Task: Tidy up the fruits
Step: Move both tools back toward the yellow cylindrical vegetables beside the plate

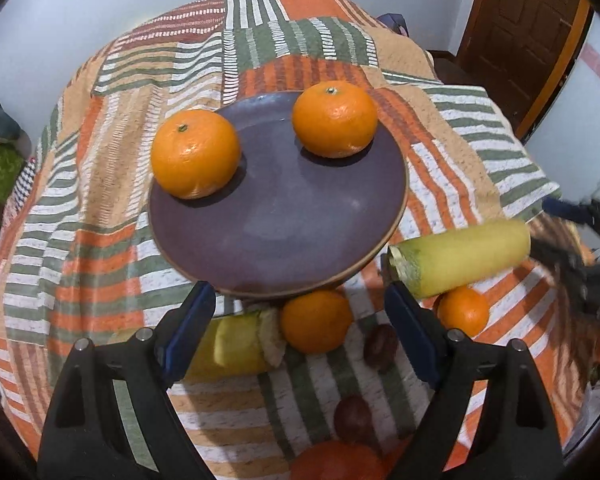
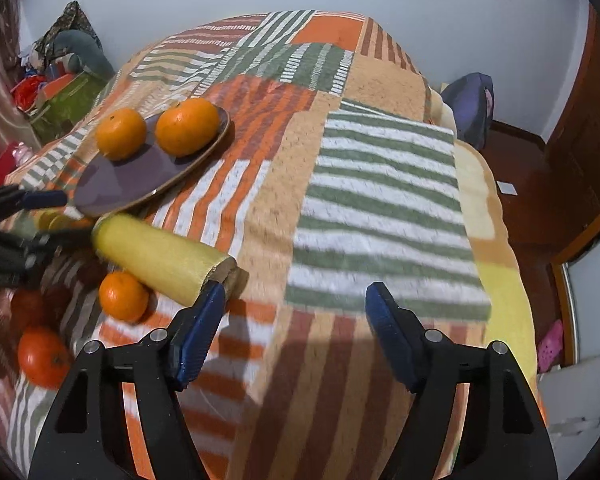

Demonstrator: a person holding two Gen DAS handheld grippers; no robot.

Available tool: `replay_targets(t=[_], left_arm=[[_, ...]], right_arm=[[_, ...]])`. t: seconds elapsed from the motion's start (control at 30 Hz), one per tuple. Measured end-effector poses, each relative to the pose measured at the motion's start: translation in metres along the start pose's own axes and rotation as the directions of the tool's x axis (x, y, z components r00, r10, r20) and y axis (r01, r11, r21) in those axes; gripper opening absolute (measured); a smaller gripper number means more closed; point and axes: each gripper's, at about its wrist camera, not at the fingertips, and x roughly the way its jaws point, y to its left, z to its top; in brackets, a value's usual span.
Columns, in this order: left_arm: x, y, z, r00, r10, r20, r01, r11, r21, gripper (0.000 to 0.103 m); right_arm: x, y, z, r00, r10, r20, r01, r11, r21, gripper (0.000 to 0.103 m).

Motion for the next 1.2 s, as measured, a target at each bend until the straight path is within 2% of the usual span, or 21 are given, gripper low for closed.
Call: replay_targets(t=[0.07,0.17,0.37,0.47,0.6,0.7,0.83,0.97,1.1,1.2], left_arm=[[0.0,-0.001,0.001,0.998,-0.063,-0.012,0.063,0.998,-0.002,0.088],[-0.007,-0.002,-0.002,0.996,-0.086,0.002,0.086,0.996,0.006,0.088],[-0.024,0.025,-0.012,0.997,-0.068,0.025,0.069,0.997,-0.034,0.088],[-0.032,0.051,-0.023,0.997,-0.06,0.041,0.061,0.997,-0.036,0.089],[-0.028,0.079,-0.036,1.0,-0.016,0.017,0.017,0.998,-0.06,0.089],[-0.019,0.092,-0.042,0.999,-0.036,-0.013,0.035,0.996,-0.082,0.089],[-0.01,0.089,-0.038,0.999,-0.043,-0.023,0.041,0.996,-0.074,0.09],[-0.004,0.081,-0.029,1.0,-0.028,-0.007,0.027,0.999,-0.035,0.1],[-0.004,0.083,-0.025,0.999,-0.026,-0.02,0.026,0.999,-0.021,0.1],[-0.017,0.083,-0.024,1.0,0.002,0.021,-0.002,1.0,0.003,0.1]], right_arm=[[-0.005,0.001,-0.007,1.0,0.017,-0.001,-0.017,1.0,-0.006,0.071],[-0.01,0.002,-0.009,0.999,0.04,0.013,-0.04,0.999,0.006,0.071],[-0.016,0.018,0.007,0.994,0.097,0.054,-0.096,0.995,-0.022,0.071],[-0.008,0.029,0.012,0.993,0.114,0.037,-0.112,0.993,-0.046,0.071],[0.011,0.042,0.014,0.991,0.137,-0.001,-0.137,0.988,-0.07,0.071],[0.018,0.044,0.013,0.989,0.145,-0.012,-0.146,0.987,-0.065,0.071],[0.019,0.037,0.015,0.987,0.157,-0.018,-0.158,0.986,-0.045,0.069],[0.019,0.037,0.014,0.983,0.18,-0.023,-0.181,0.982,-0.061,0.067],[0.019,0.036,0.014,0.978,0.205,-0.032,-0.206,0.976,-0.065,0.063],[0.021,0.035,0.014,0.975,0.218,-0.032,-0.219,0.974,-0.056,0.063]])
